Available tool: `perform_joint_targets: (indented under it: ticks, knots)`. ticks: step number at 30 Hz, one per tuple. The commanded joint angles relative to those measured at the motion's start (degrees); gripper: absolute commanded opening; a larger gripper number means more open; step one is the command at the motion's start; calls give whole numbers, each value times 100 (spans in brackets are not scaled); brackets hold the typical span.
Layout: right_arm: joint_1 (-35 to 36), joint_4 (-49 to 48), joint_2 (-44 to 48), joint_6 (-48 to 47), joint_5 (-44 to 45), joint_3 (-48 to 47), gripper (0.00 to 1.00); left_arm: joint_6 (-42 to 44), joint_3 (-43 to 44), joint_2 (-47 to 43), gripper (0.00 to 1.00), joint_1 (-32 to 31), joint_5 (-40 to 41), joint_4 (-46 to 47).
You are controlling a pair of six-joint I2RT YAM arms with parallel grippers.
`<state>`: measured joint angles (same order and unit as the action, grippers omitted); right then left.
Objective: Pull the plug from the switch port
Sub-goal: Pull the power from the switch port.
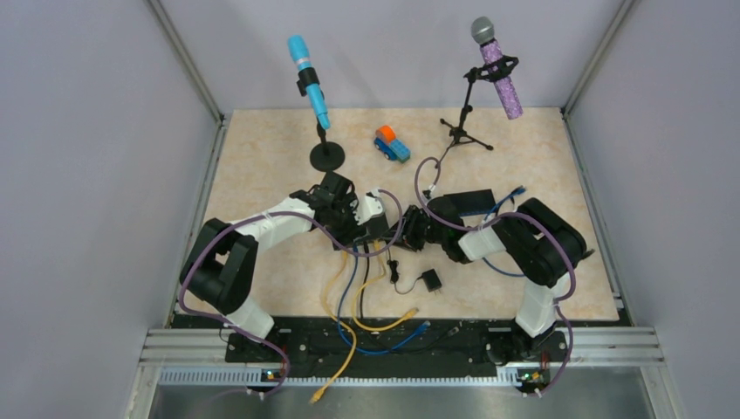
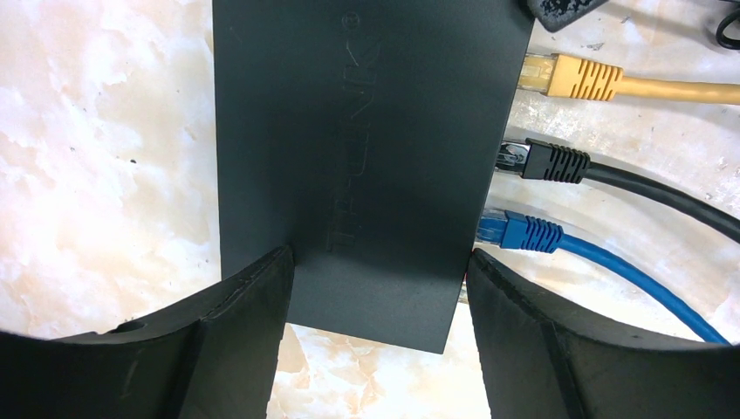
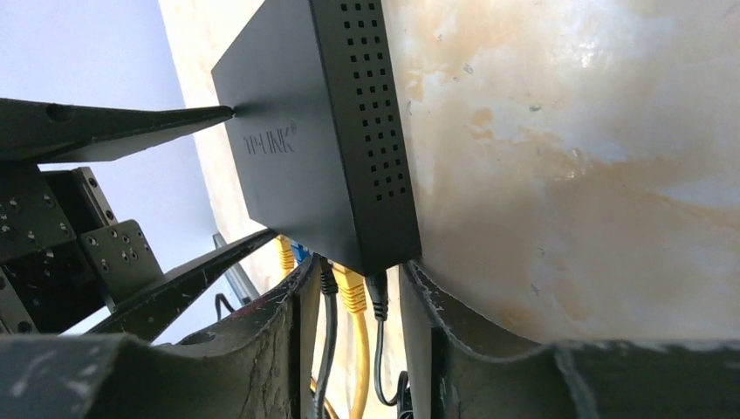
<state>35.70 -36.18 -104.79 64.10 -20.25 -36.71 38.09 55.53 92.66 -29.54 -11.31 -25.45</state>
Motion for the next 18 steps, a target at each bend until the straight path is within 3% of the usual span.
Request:
perform_joint_targets:
  ticks: [1,4,11,18]
  knots:
    - [-73,-175,26,-301,124,126,40,-56,-130,373,75,46,-37,-566]
    - [-72,-75,87,-430,70,136,38,-59,-122,386,75,50,-37,-562]
    - [-63,103,38,-633,-40,-13,24,-64,-130,409,75,45,-24,-555]
    - [-58,296,20,-875,-111,-118,32,-71,-117,430,74,45,-20,-557]
